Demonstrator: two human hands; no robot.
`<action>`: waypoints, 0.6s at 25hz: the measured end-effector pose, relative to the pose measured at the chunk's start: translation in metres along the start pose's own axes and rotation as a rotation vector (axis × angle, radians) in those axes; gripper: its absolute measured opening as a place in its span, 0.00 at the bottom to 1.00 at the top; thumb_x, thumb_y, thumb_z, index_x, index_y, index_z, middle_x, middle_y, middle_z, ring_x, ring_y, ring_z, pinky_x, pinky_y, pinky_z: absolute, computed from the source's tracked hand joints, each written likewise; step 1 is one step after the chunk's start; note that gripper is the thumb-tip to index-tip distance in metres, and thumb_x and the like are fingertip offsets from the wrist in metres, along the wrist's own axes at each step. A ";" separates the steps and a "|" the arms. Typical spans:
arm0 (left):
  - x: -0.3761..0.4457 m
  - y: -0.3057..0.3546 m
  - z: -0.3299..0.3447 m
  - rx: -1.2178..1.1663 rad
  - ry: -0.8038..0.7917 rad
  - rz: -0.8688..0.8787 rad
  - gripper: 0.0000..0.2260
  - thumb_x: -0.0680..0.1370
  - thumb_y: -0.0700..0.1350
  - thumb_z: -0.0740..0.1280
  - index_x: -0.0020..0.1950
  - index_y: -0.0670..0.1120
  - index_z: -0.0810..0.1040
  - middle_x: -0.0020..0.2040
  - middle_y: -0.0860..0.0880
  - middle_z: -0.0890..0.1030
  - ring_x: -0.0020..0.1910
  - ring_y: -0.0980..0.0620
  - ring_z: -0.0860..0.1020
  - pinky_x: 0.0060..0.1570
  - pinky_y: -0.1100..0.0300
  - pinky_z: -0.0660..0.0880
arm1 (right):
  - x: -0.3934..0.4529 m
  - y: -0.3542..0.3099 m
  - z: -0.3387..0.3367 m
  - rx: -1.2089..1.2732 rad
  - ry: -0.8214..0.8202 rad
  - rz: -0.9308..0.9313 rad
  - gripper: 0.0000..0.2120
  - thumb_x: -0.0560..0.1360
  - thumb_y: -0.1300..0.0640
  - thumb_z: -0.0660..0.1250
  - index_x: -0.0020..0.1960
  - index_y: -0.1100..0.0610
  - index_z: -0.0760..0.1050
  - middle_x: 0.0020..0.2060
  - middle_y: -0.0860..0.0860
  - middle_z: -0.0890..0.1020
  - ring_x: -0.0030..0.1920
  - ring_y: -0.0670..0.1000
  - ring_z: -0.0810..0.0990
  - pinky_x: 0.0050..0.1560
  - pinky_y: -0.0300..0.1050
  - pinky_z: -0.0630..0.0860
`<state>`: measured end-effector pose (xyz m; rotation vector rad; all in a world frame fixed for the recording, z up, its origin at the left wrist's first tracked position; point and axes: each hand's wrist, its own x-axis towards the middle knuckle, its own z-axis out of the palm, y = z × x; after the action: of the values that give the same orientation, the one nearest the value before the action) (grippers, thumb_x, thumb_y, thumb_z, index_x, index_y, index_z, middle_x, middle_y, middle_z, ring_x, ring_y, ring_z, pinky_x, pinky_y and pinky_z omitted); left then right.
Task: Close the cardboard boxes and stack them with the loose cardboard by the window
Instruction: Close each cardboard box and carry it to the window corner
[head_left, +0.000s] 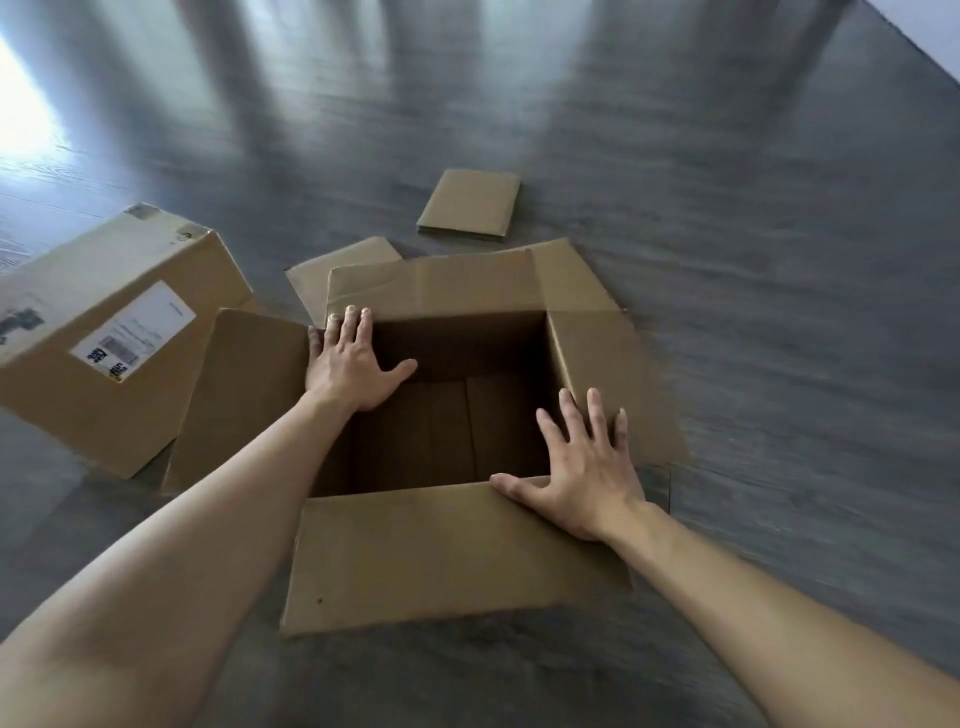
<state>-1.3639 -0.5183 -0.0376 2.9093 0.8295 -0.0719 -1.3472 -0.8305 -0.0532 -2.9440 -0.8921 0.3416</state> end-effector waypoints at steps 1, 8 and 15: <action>0.000 0.001 -0.001 0.009 -0.008 -0.002 0.46 0.76 0.72 0.57 0.83 0.47 0.44 0.83 0.48 0.45 0.81 0.47 0.42 0.78 0.46 0.38 | 0.001 0.001 0.001 -0.002 0.001 0.000 0.59 0.60 0.14 0.36 0.81 0.48 0.47 0.80 0.54 0.40 0.77 0.59 0.29 0.74 0.66 0.30; -0.021 -0.005 -0.011 0.108 0.051 0.026 0.42 0.78 0.70 0.56 0.83 0.47 0.48 0.83 0.43 0.47 0.81 0.44 0.44 0.77 0.40 0.38 | 0.002 0.004 -0.009 -0.023 -0.026 0.009 0.60 0.59 0.13 0.38 0.81 0.47 0.48 0.81 0.53 0.42 0.78 0.61 0.33 0.73 0.66 0.31; -0.071 -0.086 -0.033 0.123 0.166 -0.299 0.43 0.77 0.69 0.57 0.82 0.46 0.47 0.82 0.41 0.51 0.80 0.40 0.51 0.76 0.38 0.49 | -0.002 -0.002 -0.022 -0.093 0.036 0.028 0.53 0.65 0.17 0.42 0.81 0.48 0.51 0.81 0.55 0.47 0.79 0.61 0.40 0.76 0.68 0.39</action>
<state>-1.4694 -0.4792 -0.0078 2.9069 1.3282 0.0980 -1.3449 -0.8297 -0.0310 -3.0392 -0.8877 0.2543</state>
